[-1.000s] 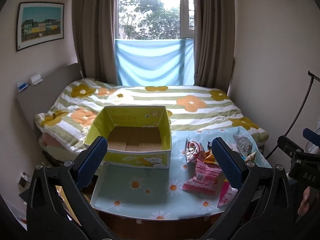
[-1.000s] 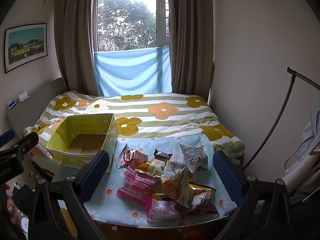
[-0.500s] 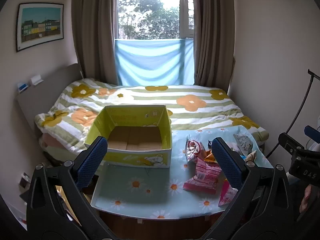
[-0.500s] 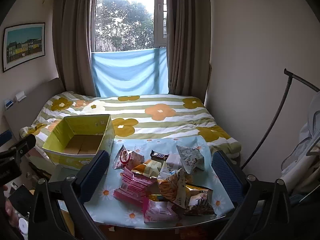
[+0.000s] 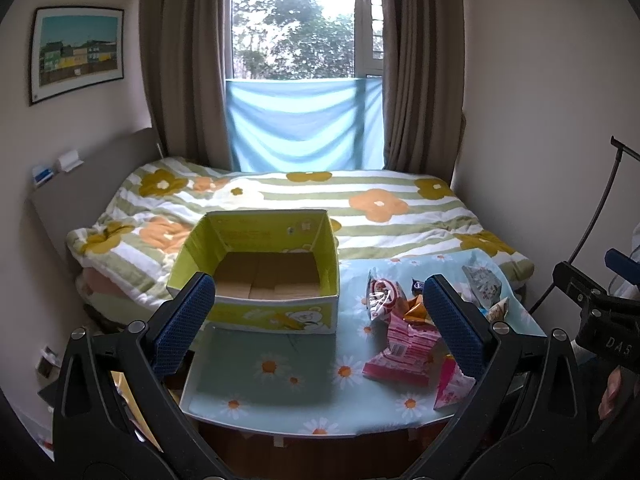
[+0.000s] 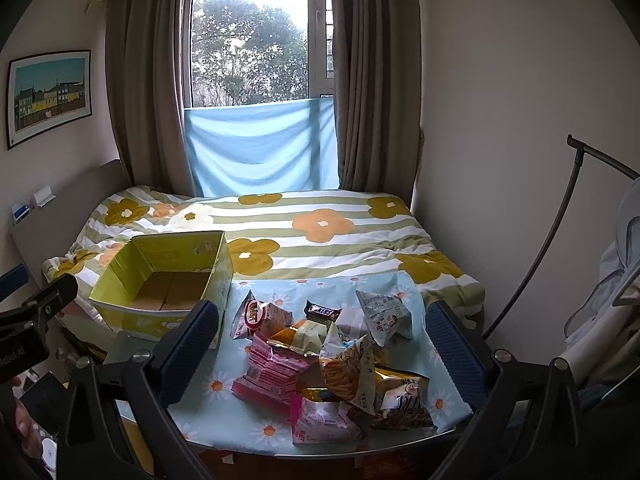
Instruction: Organize snacks
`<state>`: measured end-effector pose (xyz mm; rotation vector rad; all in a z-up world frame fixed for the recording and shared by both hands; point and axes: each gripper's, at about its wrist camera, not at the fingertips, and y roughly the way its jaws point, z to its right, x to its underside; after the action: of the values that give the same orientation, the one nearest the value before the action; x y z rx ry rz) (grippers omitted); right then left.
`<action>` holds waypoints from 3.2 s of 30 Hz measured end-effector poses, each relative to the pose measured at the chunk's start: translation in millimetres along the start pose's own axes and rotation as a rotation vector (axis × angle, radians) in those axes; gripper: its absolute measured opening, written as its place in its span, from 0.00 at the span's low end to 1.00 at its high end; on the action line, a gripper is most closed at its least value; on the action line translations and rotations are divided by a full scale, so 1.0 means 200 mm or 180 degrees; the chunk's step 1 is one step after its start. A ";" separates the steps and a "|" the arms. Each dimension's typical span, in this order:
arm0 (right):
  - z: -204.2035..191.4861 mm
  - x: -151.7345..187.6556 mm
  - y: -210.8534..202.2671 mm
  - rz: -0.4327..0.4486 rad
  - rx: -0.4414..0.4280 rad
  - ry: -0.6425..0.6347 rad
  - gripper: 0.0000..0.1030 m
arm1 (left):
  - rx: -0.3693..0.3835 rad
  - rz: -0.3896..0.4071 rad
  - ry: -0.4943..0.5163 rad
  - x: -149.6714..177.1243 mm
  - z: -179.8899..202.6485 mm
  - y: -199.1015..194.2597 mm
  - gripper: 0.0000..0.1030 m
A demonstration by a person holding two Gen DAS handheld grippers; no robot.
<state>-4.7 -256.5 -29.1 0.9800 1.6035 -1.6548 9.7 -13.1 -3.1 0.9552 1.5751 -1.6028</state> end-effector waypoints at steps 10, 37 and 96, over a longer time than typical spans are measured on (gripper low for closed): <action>0.01 0.01 -0.01 -0.0019 -0.0010 0.0018 1.00 | 0.0018 -0.0003 -0.0003 0.01 0.00 0.00 1.00; 0.01 0.00 -0.01 -0.0043 -0.0017 0.0024 1.00 | 0.0096 -0.0068 -0.0036 0.00 -0.01 0.02 1.00; 0.37 0.54 1.28 -0.1766 -0.1295 -0.0114 0.68 | 0.0817 -0.2277 0.0184 0.81 0.61 1.48 0.65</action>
<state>149.1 -339.7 -258.0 0.3084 2.2063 -1.5610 182.9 -140.9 -290.6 0.5822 1.9098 -2.3217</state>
